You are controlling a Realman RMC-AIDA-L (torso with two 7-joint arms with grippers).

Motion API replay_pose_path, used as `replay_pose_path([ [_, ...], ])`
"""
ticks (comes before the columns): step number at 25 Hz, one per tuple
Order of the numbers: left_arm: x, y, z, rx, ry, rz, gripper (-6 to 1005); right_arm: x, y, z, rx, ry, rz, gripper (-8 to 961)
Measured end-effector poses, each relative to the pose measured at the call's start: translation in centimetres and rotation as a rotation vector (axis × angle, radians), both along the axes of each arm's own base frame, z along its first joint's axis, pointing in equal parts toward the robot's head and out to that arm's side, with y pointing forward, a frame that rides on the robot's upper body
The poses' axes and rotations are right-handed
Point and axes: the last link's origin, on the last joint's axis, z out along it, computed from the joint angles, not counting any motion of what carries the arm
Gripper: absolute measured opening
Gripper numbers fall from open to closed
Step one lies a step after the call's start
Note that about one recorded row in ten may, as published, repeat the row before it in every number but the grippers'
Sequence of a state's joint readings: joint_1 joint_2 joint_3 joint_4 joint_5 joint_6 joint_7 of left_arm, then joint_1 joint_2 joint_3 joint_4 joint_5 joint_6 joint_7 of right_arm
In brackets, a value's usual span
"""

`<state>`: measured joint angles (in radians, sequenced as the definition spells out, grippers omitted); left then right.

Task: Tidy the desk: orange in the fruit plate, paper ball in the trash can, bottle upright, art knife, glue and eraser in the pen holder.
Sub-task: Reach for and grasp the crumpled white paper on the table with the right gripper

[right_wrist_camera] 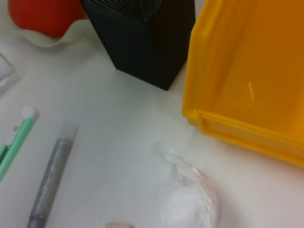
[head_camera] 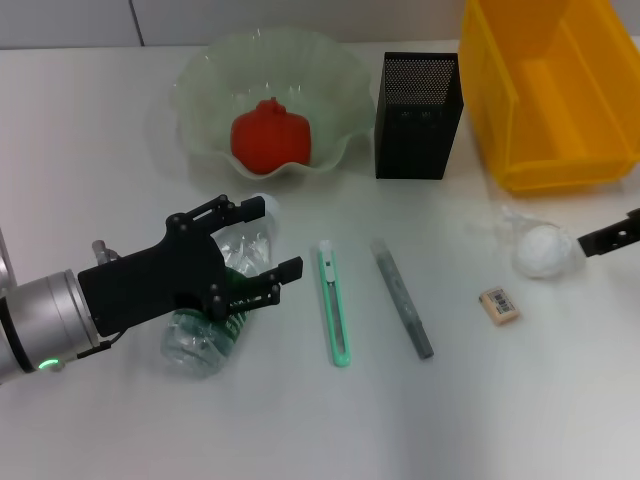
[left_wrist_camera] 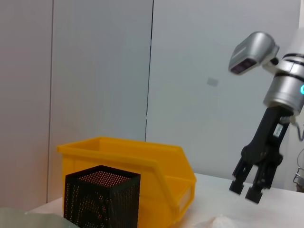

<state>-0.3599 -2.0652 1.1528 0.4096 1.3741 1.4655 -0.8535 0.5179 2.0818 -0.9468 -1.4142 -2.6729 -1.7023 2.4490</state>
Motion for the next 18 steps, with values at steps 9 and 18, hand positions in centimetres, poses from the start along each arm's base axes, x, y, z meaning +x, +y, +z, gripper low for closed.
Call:
replay_pose_path([
  [9, 0.0, 0.1, -0.1, 0.001, 0.006, 0.004, 846, 0.6, 2.3, -4.1, -0.012, 0.018, 0.006, 735],
  [18, -0.2, 0.1, -0.2, 0.003, 0.013, 0.018, 846, 0.3, 3.2, -6.4, -0.050, 0.011, 0.015, 729],
])
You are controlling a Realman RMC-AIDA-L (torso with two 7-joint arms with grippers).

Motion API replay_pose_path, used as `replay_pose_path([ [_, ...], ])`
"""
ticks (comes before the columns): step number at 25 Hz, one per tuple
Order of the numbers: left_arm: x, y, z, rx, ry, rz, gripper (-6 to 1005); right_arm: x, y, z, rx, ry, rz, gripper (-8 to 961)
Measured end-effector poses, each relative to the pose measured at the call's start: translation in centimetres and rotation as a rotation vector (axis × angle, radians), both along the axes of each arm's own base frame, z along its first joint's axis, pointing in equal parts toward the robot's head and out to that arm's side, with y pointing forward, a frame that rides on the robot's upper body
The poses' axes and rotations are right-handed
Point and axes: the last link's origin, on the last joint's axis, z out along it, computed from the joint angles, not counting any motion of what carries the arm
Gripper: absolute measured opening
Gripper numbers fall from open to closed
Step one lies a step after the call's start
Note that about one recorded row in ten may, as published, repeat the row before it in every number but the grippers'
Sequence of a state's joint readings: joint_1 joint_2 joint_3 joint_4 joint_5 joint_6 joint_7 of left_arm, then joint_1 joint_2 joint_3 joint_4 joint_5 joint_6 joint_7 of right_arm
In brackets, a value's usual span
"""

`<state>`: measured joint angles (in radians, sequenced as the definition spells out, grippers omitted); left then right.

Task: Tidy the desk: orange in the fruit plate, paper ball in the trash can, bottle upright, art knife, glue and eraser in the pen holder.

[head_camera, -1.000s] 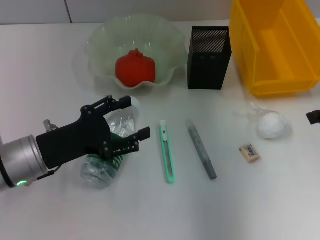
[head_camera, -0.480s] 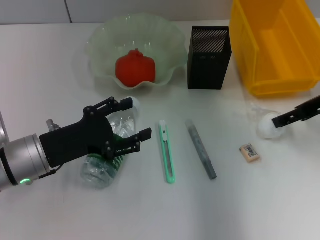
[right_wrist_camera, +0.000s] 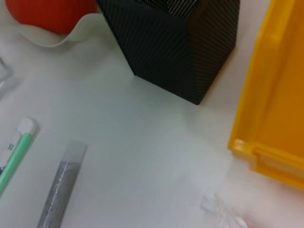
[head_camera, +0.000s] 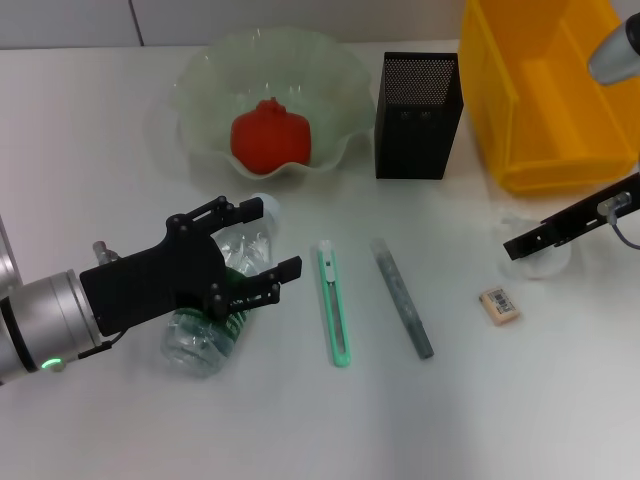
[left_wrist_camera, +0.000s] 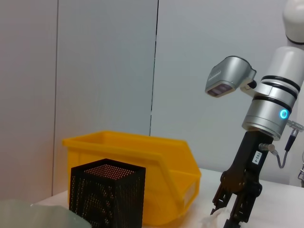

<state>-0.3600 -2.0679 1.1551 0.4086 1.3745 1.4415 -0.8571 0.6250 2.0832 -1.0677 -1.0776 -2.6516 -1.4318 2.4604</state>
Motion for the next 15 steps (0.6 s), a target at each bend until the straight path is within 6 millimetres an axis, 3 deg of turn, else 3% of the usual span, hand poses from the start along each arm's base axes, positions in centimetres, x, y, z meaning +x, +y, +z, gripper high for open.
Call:
replay_pose_path([
  [5, -0.1, 0.0, 0.1, 0.005, 0.002, 0.001, 845, 0.0, 0.0, -0.1, -0.010, -0.004, -0.002, 725],
  [11, -0.1, 0.2, 0.2, 0.015, 0.005, -0.001, 845, -0.5, 0.0, 0.7, -0.001, -0.001, 0.010, 513],
  [15, -0.1, 0.3, 0.2, 0.018, 0.007, -0.003, 845, -1.5, 0.2, 1.8, 0.026, -0.002, 0.030, 500],
])
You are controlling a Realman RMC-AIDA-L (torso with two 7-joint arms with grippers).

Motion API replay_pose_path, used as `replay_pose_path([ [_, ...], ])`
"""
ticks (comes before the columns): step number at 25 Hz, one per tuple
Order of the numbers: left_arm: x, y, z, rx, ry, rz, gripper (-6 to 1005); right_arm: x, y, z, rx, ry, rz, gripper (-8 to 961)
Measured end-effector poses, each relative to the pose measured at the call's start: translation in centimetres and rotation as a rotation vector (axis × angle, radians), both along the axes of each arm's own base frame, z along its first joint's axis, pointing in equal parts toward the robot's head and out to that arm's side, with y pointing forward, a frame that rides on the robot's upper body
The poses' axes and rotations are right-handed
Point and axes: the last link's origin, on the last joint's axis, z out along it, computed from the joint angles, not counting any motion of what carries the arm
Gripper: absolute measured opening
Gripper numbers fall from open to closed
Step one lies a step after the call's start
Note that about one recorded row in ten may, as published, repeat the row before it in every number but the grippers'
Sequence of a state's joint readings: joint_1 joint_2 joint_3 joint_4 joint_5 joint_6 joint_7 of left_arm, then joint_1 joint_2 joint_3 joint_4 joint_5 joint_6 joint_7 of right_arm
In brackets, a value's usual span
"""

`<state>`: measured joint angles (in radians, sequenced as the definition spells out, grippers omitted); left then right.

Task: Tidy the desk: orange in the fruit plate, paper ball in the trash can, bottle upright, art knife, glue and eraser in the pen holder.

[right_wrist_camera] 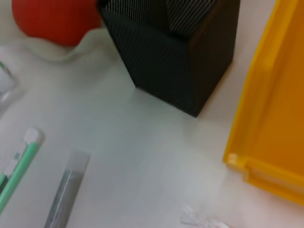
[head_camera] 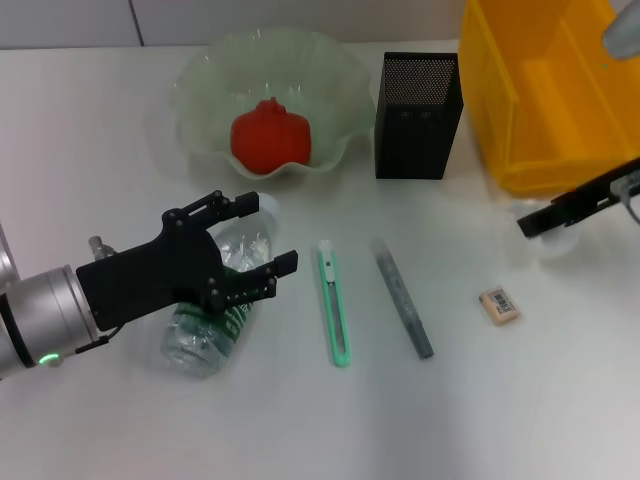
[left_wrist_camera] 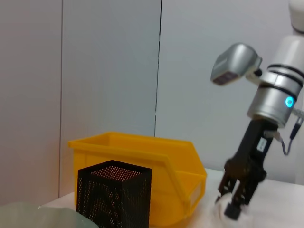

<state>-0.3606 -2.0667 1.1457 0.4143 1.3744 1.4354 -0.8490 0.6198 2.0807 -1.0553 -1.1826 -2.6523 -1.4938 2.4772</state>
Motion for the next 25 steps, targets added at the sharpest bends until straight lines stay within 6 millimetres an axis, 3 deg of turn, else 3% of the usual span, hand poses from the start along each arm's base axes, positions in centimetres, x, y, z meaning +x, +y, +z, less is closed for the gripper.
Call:
replay_pose_path([
  [3, 0.1, 0.1, 0.0, 0.001, 0.001, -0.002, 845, -1.3, 0.2, 1.7, 0.047, -0.005, 0.038, 491],
  [4, 0.2, 0.1, 0.0, 0.000, 0.001, -0.005, 845, -2.6, 0.6, 3.5, 0.116, -0.009, 0.081, 488],
  [5, 0.2, 0.1, 0.0, 0.000, 0.001, -0.005, 844, -2.6, 0.6, 3.5, 0.116, -0.009, 0.081, 488],
  [6, 0.2, 0.2, 0.0, 0.000, 0.001, -0.006, 844, -4.1, 1.0, 5.7, 0.209, -0.013, 0.136, 487],
  [7, 0.2, 0.2, 0.0, 0.000, 0.001, -0.006, 844, -4.1, 1.0, 5.7, 0.209, -0.013, 0.136, 487],
  [11, 0.2, 0.2, -0.1, -0.002, 0.003, -0.009, 844, -5.8, 2.8, 9.2, 0.425, -0.031, 0.254, 485],
  [15, 0.2, 0.2, -0.1, -0.002, 0.003, -0.010, 844, -4.9, 4.4, 9.2, 0.504, -0.036, 0.293, 484],
  [16, 0.2, 0.2, -0.1, 0.001, 0.003, -0.010, 844, -3.6, 5.3, 8.1, 0.519, -0.035, 0.283, 484],
  [20, 0.3, 0.2, 0.0, 0.004, -0.005, -0.012, 844, -2.0, 6.4, 6.2, 0.508, -0.028, 0.248, 482],
  [25, 0.8, 0.3, 0.3, -0.009, -0.014, -0.027, 843, -1.7, 6.5, 6.1, 0.540, -0.004, 0.251, 645],
])
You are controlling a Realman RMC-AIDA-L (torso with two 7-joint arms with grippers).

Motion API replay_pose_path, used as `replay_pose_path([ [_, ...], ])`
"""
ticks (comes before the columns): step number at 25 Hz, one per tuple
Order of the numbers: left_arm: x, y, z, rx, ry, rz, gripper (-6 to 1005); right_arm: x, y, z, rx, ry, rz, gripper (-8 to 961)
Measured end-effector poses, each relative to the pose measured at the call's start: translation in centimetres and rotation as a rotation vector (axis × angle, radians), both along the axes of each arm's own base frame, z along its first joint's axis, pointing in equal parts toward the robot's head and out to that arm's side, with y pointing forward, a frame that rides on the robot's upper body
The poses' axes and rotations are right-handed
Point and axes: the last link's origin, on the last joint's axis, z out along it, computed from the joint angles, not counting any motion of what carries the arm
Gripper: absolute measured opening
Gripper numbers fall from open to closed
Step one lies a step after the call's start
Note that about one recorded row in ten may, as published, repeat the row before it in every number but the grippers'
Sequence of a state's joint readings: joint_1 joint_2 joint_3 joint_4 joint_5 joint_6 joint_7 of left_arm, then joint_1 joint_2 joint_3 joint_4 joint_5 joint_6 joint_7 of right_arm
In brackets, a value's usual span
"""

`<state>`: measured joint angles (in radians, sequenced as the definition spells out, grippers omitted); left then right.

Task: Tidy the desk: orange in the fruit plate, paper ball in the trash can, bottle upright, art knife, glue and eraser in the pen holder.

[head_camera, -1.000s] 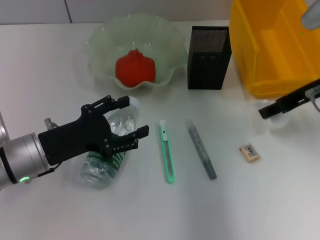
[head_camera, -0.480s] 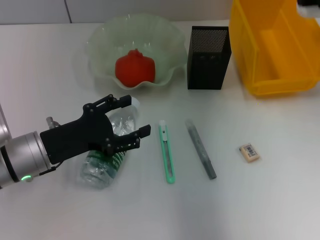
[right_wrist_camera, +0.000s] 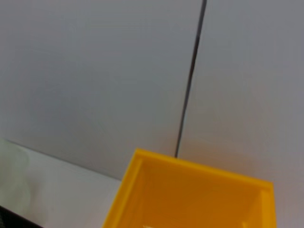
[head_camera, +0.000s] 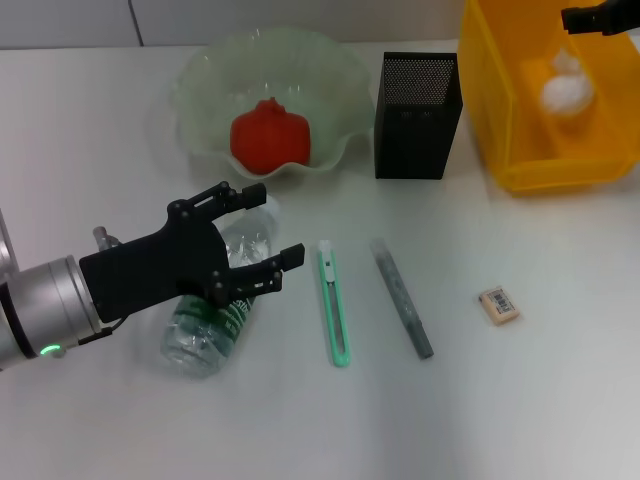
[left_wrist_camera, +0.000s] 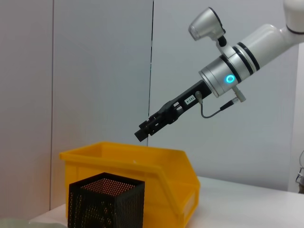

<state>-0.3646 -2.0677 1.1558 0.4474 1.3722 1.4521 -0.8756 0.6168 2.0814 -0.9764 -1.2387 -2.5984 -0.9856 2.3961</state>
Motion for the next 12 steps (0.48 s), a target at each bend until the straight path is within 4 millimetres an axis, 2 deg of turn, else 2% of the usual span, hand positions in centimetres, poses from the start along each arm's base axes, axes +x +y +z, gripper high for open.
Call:
replay_pose_path([
  [5, 0.1, 0.0, 0.1, -0.002, -0.004, 0.002, 843, -0.4, -0.7, 0.7, 0.017, 0.060, 0.022, 767],
  [6, 0.3, 0.3, 0.6, -0.007, -0.013, 0.008, 843, -0.7, -1.6, 1.5, 0.031, 0.101, 0.062, 792],
  [7, 0.5, 0.4, 0.9, -0.009, -0.019, 0.013, 843, -0.7, -1.6, 1.5, 0.031, 0.101, 0.062, 792],
  [9, 0.6, 0.5, 1.1, -0.016, -0.023, 0.024, 843, -1.0, -3.4, 1.8, 0.010, 0.143, 0.128, 791],
  [10, 1.1, 0.8, 1.9, -0.052, -0.026, 0.054, 843, -1.1, -4.7, 1.7, -0.014, 0.172, 0.178, 791],
  [11, 1.6, 0.9, 2.7, -0.077, -0.009, 0.076, 843, -1.2, -7.1, 1.3, -0.061, 0.220, 0.282, 791],
  [12, 1.6, 0.9, 2.7, -0.077, -0.009, 0.076, 843, -1.2, -7.1, 1.3, -0.061, 0.220, 0.282, 791],
])
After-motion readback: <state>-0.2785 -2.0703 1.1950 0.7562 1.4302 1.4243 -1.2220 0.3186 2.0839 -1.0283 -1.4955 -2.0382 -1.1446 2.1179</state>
